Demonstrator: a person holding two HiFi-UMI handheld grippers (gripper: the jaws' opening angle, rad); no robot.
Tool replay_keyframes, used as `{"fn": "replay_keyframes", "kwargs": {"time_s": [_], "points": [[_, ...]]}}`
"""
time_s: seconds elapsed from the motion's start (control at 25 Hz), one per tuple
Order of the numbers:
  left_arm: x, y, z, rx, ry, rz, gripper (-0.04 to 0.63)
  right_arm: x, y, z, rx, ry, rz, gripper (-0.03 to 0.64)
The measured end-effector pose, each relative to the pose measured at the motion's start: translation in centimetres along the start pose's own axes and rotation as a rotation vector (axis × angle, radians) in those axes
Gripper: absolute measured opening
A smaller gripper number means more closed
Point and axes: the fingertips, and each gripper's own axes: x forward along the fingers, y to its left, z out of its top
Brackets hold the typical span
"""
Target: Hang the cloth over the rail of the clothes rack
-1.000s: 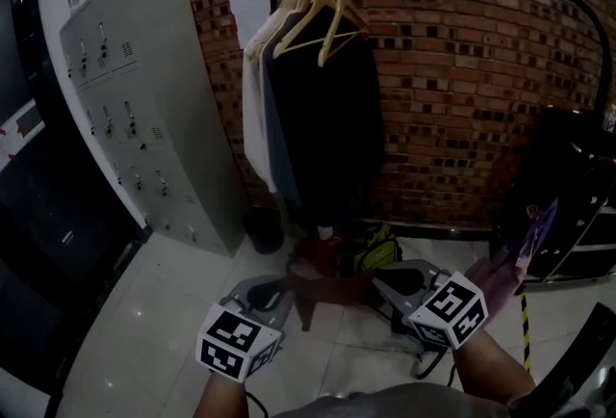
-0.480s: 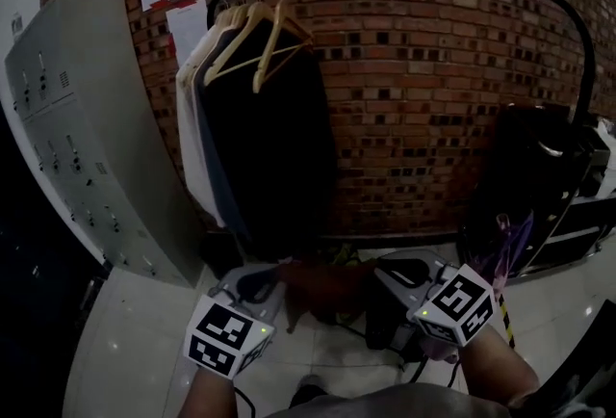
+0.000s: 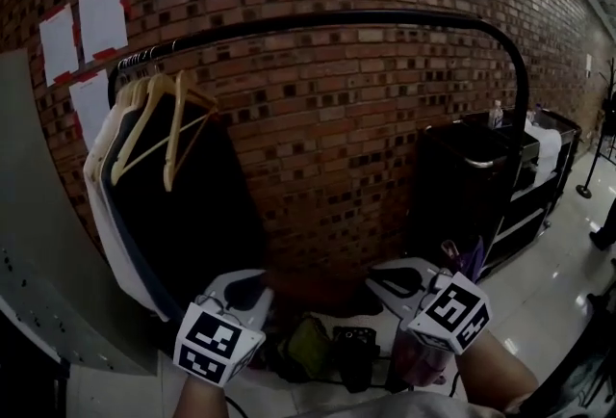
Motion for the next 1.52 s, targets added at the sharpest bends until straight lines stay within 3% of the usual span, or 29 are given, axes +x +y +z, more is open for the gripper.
{"fn": "replay_keyframes", "kwargs": {"time_s": [0.24,0.6,0.96,1.28,1.4,1.52], "points": [[3.1,2.4,2.6,0.087,-0.068,-0.091,0.011,-0.1,-2.8,1.3,-0.011,0.024,-0.126,0.012],[5.9,3.1,2.1,0.137,-0.106,-0.196,0.011,0.8,-4.2,0.5,0.0,0.068,-0.25,0.012],[6.9,4.9,3.9,0.197,-0.153,-0.216,0.011,0.9,-5.8,2.1,-0.047,0.073,-0.334,0.012],[5.8,8.1,10.8,0.285,-0.263,-0.175,0.011,-0.2,-9.1,9.8,-0.297,0.052,-0.447,0.012],[4.2,9.5,15.0,0.31,-0.335,-0.177,0.011,-1.7,-10.8,14.5,-0.383,0.005,-0.495,0.012],[2.2,11.3,20.0,0.358,-0.398,-0.131,0.011,-3.7,-12.4,20.0,-0.433,-0.053,-0.509,0.012]]}}
